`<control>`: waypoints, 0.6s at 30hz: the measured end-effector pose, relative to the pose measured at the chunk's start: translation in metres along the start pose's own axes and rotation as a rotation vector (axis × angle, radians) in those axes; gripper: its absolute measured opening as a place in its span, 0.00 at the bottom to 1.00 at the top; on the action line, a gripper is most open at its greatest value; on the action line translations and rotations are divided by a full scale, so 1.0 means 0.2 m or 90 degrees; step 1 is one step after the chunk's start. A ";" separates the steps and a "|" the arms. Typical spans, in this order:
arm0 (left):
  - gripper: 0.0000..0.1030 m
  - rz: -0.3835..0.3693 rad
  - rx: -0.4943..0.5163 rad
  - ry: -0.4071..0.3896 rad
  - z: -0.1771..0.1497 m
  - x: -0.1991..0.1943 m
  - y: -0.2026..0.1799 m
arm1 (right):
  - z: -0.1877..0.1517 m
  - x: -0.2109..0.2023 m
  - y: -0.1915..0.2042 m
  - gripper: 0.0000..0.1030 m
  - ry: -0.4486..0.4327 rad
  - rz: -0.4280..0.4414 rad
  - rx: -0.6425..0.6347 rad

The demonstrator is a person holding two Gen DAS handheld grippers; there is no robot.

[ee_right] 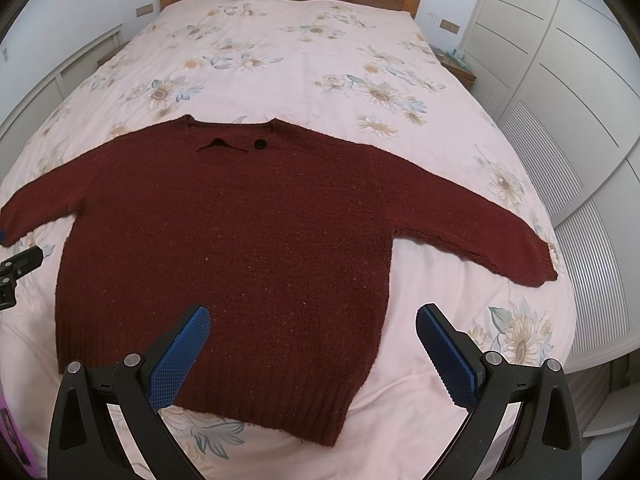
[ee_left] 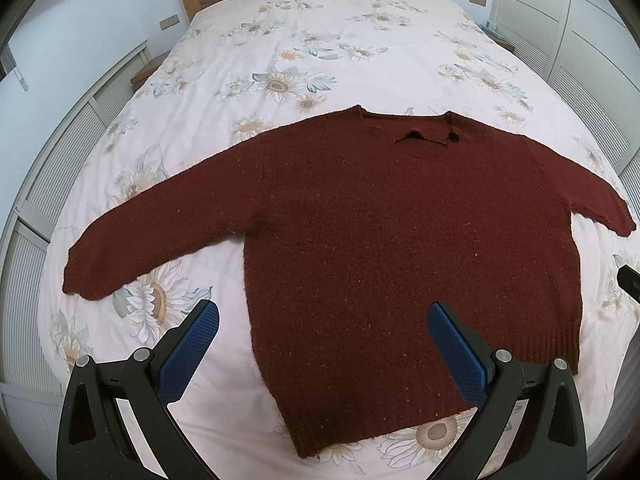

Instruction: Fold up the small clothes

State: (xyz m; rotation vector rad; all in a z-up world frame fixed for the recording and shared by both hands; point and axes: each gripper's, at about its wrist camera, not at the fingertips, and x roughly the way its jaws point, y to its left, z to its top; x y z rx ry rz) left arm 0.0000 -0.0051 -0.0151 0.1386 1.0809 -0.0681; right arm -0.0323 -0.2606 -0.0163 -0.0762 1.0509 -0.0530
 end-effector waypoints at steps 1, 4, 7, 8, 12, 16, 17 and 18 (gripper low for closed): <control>0.99 0.000 0.000 0.000 0.00 0.00 0.00 | 0.00 0.00 0.00 1.00 0.000 0.000 0.000; 0.99 0.000 0.002 0.002 0.00 0.01 0.00 | 0.00 0.00 0.00 1.00 0.000 0.000 0.000; 0.99 -0.001 0.003 0.004 0.01 0.02 0.00 | 0.00 0.01 0.00 1.00 0.001 0.001 0.002; 0.99 0.000 0.004 0.006 0.01 0.02 0.00 | 0.00 0.02 0.00 1.00 0.002 0.002 0.002; 0.99 -0.001 0.007 0.007 0.01 0.03 0.00 | 0.02 0.07 -0.03 1.00 0.007 0.003 0.009; 0.99 -0.002 0.012 0.015 0.03 0.07 -0.01 | 0.03 0.13 -0.10 1.00 0.009 0.004 0.029; 0.99 -0.002 0.015 0.017 0.04 0.08 -0.01 | 0.04 0.14 -0.12 1.00 0.008 0.003 0.034; 0.99 -0.004 0.019 0.018 0.05 0.09 -0.01 | 0.05 0.16 -0.16 1.00 0.006 0.002 0.038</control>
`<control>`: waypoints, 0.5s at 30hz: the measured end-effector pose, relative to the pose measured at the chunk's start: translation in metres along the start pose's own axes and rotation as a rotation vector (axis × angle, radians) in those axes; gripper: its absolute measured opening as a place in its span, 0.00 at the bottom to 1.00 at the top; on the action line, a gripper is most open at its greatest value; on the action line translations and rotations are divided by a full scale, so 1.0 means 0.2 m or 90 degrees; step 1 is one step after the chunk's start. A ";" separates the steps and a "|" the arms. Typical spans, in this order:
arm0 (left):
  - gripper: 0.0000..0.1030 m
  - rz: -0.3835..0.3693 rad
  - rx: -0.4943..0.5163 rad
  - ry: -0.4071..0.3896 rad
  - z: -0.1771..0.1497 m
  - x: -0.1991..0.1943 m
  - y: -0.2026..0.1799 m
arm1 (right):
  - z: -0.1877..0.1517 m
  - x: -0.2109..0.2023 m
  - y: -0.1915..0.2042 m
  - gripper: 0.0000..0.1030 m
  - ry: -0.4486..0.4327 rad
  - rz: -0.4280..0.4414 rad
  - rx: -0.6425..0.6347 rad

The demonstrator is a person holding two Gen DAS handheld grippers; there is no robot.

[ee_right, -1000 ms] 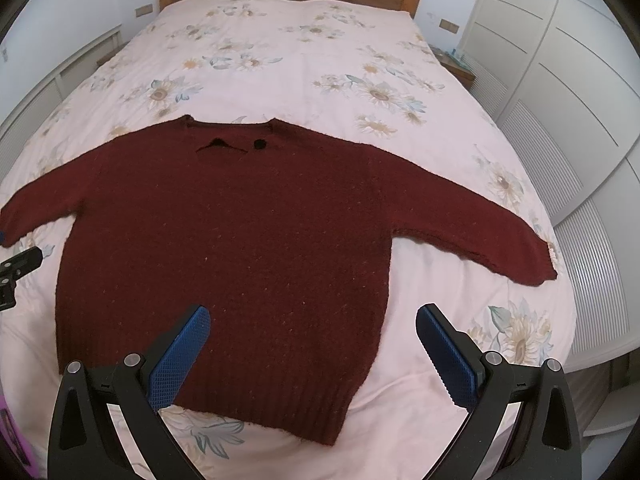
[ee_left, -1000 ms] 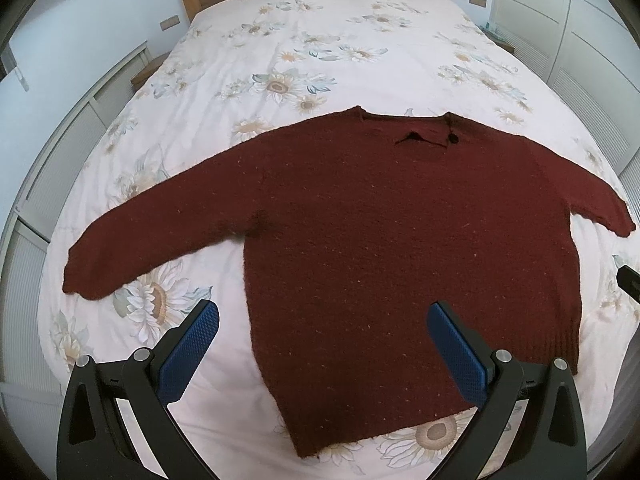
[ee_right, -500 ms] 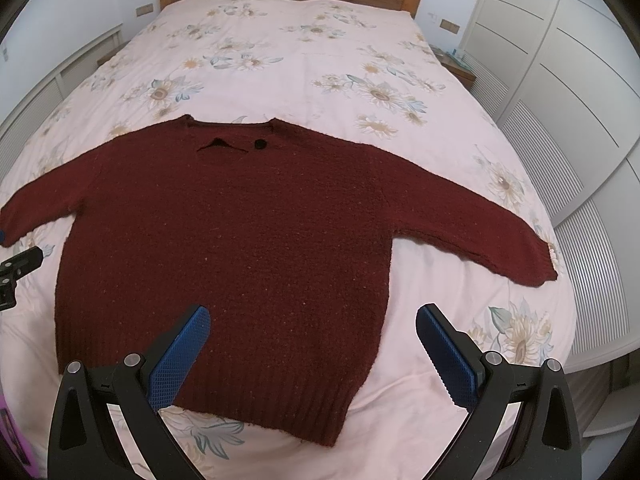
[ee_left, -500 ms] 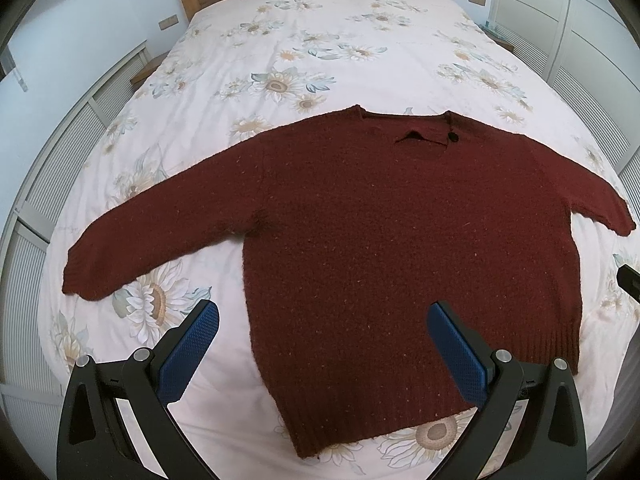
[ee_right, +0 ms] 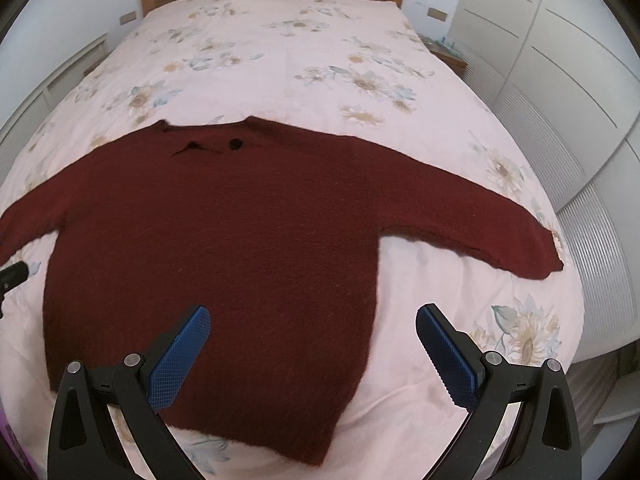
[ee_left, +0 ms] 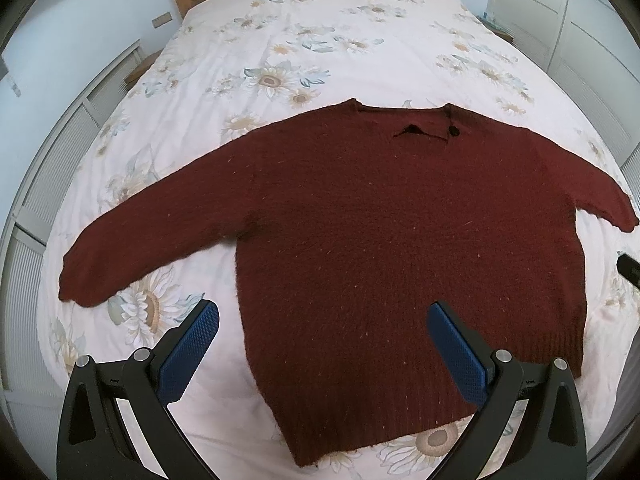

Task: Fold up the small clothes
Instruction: 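Grasp the sweater sleeve cuff with the right gripper and lift it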

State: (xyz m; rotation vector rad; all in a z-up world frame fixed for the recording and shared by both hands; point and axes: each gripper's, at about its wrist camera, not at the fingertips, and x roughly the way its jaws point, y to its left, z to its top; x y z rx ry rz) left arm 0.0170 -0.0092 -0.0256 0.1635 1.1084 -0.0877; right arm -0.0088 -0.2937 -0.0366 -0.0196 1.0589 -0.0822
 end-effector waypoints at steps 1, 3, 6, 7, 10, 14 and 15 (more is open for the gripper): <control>0.99 -0.001 0.003 0.000 0.01 0.01 0.00 | 0.01 0.02 -0.04 1.00 -0.005 -0.004 0.006; 0.99 -0.009 0.008 -0.004 0.04 0.02 -0.01 | 0.04 0.06 -0.14 1.00 -0.013 -0.015 0.023; 0.99 -0.018 0.012 -0.006 0.11 0.06 -0.01 | 0.10 0.15 -0.35 1.00 -0.026 -0.041 0.064; 0.99 -0.019 0.014 -0.004 0.13 0.08 -0.01 | 0.12 0.19 -0.43 1.00 -0.027 -0.049 0.084; 0.99 -0.034 0.016 -0.004 0.20 0.12 -0.01 | 0.16 0.32 -0.75 1.00 -0.022 -0.064 0.168; 0.99 -0.024 0.018 -0.003 0.27 0.18 0.00 | 0.19 0.50 -1.19 1.00 -0.003 -0.092 0.283; 0.99 -0.016 0.020 -0.001 0.29 0.20 0.00 | 0.19 0.55 -1.29 1.00 0.004 -0.101 0.303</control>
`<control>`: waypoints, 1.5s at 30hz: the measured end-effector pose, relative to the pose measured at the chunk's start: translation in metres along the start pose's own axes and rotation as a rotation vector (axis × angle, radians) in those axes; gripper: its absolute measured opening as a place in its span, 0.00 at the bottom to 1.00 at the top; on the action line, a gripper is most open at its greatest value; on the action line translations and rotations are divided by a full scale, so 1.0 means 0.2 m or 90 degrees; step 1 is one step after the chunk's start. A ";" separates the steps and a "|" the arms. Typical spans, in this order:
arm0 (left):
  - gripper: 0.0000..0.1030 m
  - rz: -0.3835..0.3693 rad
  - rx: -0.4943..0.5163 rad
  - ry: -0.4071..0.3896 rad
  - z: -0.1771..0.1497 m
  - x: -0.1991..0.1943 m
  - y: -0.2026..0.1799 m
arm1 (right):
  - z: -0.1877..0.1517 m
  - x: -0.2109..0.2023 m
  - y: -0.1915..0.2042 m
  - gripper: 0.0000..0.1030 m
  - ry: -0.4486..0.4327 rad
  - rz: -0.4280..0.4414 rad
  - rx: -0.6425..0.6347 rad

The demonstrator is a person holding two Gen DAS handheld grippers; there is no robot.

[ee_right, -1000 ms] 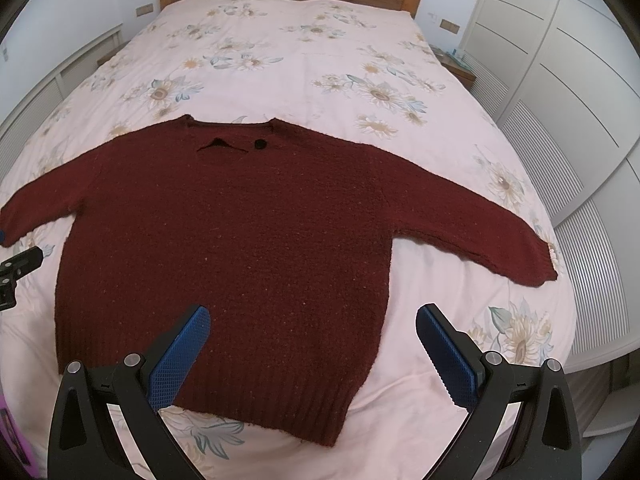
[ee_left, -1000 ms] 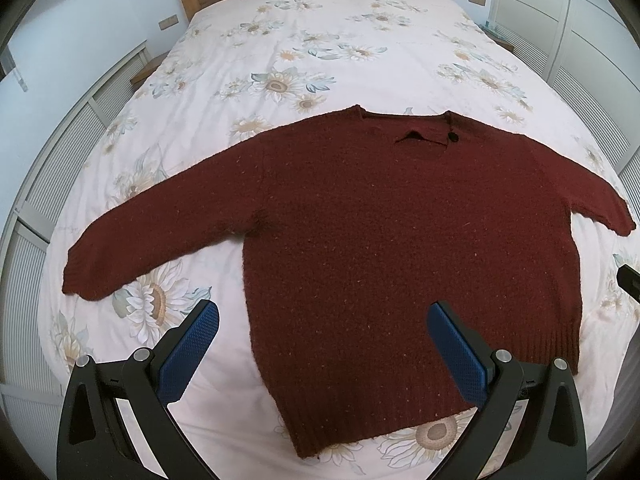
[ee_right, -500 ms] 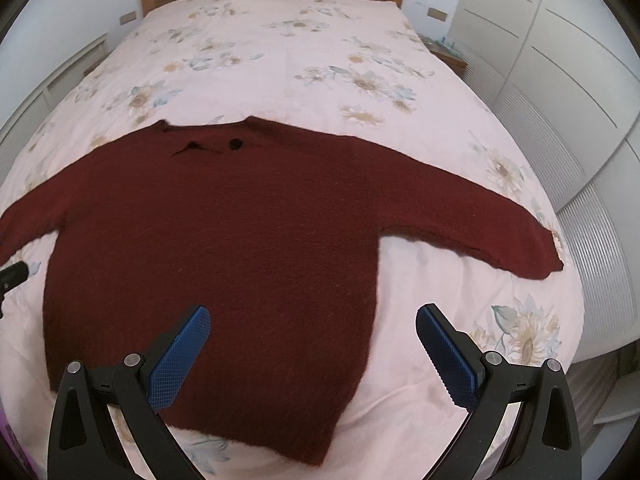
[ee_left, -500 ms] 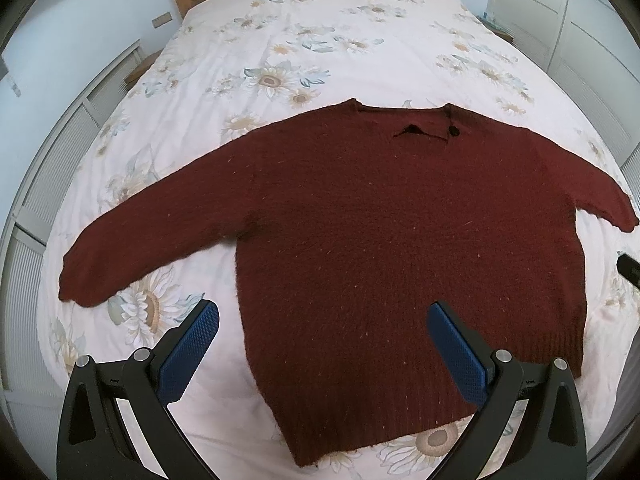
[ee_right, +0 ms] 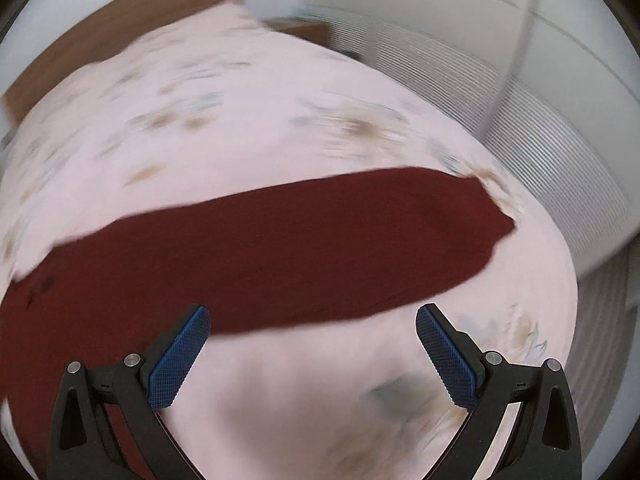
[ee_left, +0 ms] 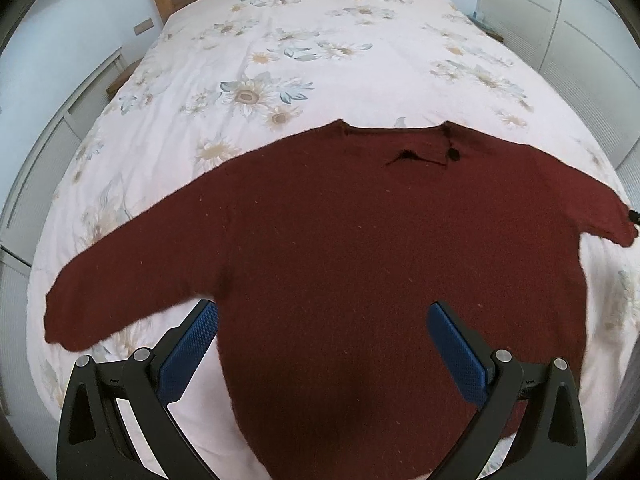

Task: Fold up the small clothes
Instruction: 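Grasp the sweater sleeve cuff with the right gripper and lift it, then fold the held sleeve across the sweater body and release with the right gripper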

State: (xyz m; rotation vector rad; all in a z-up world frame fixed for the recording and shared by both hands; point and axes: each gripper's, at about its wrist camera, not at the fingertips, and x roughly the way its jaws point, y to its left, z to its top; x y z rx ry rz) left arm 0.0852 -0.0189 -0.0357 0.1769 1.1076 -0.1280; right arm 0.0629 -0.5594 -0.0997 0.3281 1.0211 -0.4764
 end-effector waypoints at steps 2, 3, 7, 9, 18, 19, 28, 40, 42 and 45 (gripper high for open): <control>0.99 0.011 0.003 0.000 0.02 0.04 0.00 | 0.07 0.14 -0.15 1.00 0.016 -0.040 0.037; 0.99 0.015 0.003 0.003 0.03 0.06 0.01 | 0.09 0.24 -0.24 1.00 0.030 -0.061 0.057; 0.99 0.024 -0.005 0.028 0.03 0.16 0.03 | 0.10 0.45 -0.46 1.00 0.087 -0.062 0.145; 0.99 0.034 -0.008 0.044 0.02 0.21 0.05 | 0.09 0.51 -0.51 1.00 0.107 -0.049 0.173; 0.99 0.040 -0.047 0.090 -0.04 0.33 0.19 | 0.21 0.59 -0.54 0.15 0.104 -0.015 0.206; 0.99 0.039 -0.048 0.091 -0.04 0.33 0.20 | 0.23 0.56 -0.52 0.15 0.100 0.004 0.199; 0.99 0.037 -0.050 0.082 -0.07 0.28 0.27 | 0.42 0.05 0.03 0.14 -0.013 0.081 0.025; 0.99 0.017 -0.058 0.051 -0.11 0.24 0.34 | 0.41 -0.58 1.19 0.14 -0.086 0.250 -0.207; 0.99 0.016 -0.059 0.047 -0.11 0.23 0.36 | 0.35 -0.62 1.34 0.14 -0.076 0.284 -0.222; 0.99 0.016 -0.061 0.041 -0.11 0.22 0.39 | 0.26 -0.59 1.54 0.14 -0.057 0.318 -0.242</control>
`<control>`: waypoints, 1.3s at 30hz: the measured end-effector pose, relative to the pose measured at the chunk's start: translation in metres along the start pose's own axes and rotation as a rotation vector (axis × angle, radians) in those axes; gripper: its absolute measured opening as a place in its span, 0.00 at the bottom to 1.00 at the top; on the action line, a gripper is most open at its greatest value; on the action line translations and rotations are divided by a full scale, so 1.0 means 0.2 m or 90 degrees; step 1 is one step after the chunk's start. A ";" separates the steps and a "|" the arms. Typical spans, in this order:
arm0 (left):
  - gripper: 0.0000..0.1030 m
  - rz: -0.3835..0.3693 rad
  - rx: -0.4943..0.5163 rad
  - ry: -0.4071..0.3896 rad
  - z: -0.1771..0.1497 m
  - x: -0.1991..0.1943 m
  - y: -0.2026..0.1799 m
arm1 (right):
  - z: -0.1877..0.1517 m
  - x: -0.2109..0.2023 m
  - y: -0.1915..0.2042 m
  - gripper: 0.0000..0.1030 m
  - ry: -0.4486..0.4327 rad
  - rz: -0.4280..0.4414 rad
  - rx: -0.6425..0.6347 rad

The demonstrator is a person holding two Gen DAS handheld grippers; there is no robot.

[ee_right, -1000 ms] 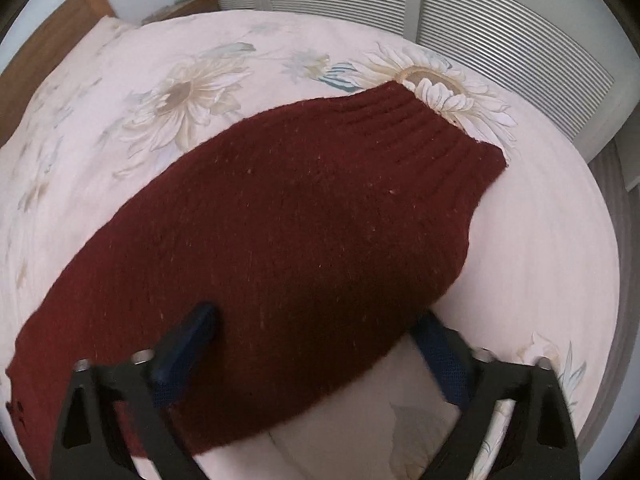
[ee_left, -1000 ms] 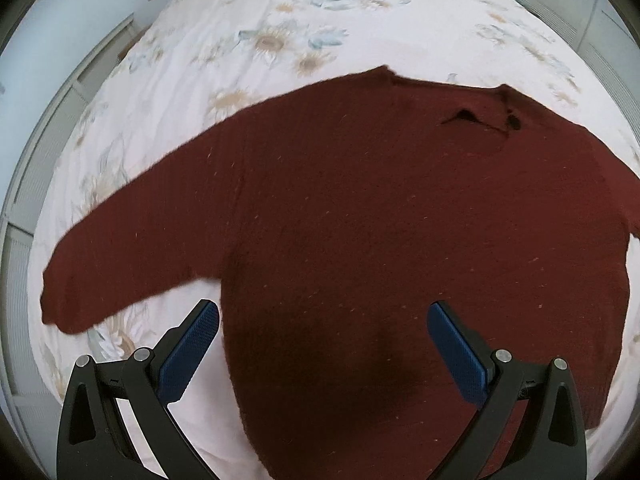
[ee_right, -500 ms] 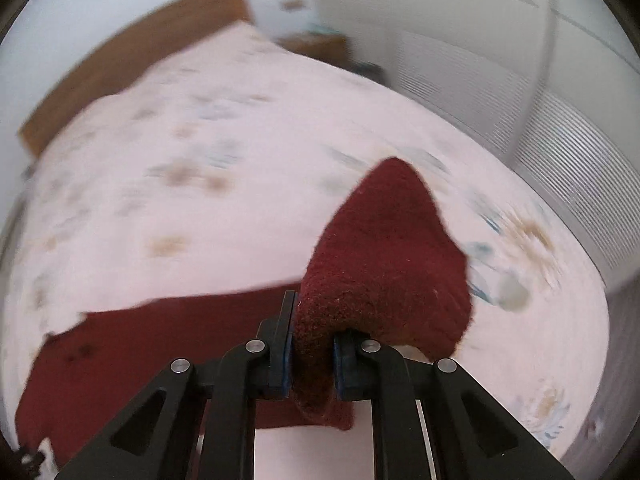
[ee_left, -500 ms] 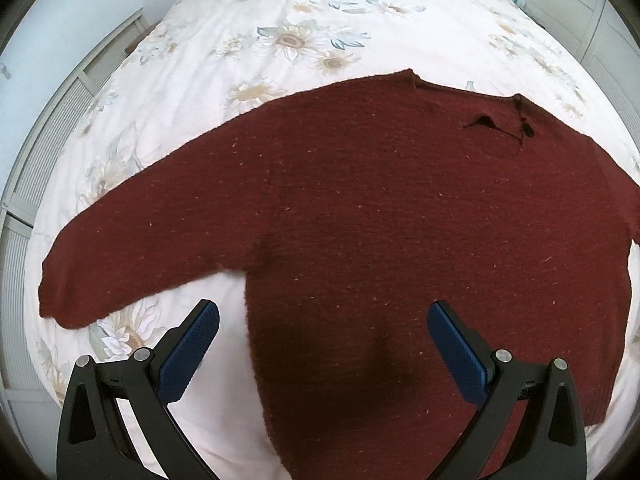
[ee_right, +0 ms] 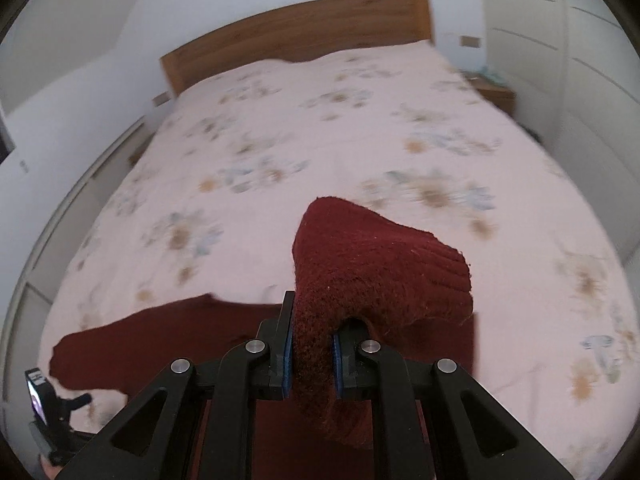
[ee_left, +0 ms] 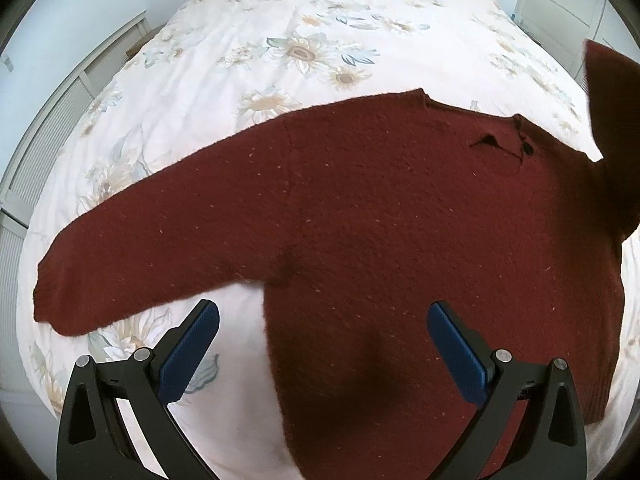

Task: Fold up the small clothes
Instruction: 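Fold the held sleeve across the sweater body and release with the right gripper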

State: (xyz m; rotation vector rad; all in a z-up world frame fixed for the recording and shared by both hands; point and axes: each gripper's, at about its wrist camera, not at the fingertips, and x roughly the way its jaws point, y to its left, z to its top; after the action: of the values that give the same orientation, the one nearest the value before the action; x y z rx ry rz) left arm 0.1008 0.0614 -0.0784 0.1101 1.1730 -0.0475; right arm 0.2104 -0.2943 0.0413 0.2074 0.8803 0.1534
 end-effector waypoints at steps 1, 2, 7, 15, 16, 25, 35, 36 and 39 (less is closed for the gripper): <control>0.99 0.002 0.000 -0.001 0.00 0.00 0.01 | -0.02 0.06 0.06 0.14 0.014 0.013 -0.005; 0.99 0.006 0.001 -0.001 0.00 0.00 0.02 | -0.06 0.13 0.12 0.14 0.031 0.021 -0.009; 0.99 0.022 0.000 0.004 -0.01 0.03 0.07 | -0.30 0.47 0.28 0.14 0.130 0.019 -0.045; 0.99 0.023 -0.022 0.035 -0.06 0.11 0.14 | -0.61 0.74 0.39 0.18 0.217 -0.004 -0.086; 0.99 0.025 -0.025 0.035 -0.07 0.11 0.15 | -0.62 0.75 0.40 0.18 0.218 -0.012 -0.097; 0.99 0.019 -0.018 0.031 -0.07 0.07 0.15 | -0.60 0.62 0.32 0.76 0.215 -0.038 -0.123; 0.99 -0.009 0.051 0.027 0.03 0.09 -0.09 | -0.73 0.40 -0.15 0.78 0.222 -0.097 -0.053; 0.99 -0.012 0.067 0.026 0.05 0.10 -0.13 | -0.74 0.39 -0.21 0.78 0.222 -0.110 -0.039; 0.99 -0.015 0.121 0.016 0.13 0.11 -0.32 | -0.79 0.35 -0.38 0.78 0.219 -0.145 -0.003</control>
State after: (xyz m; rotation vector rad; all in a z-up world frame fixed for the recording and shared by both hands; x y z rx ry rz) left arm 0.1264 -0.0037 -0.0921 0.2653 1.1934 -0.1789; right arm 0.1351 -0.3342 -0.1272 0.0752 1.2377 -0.0227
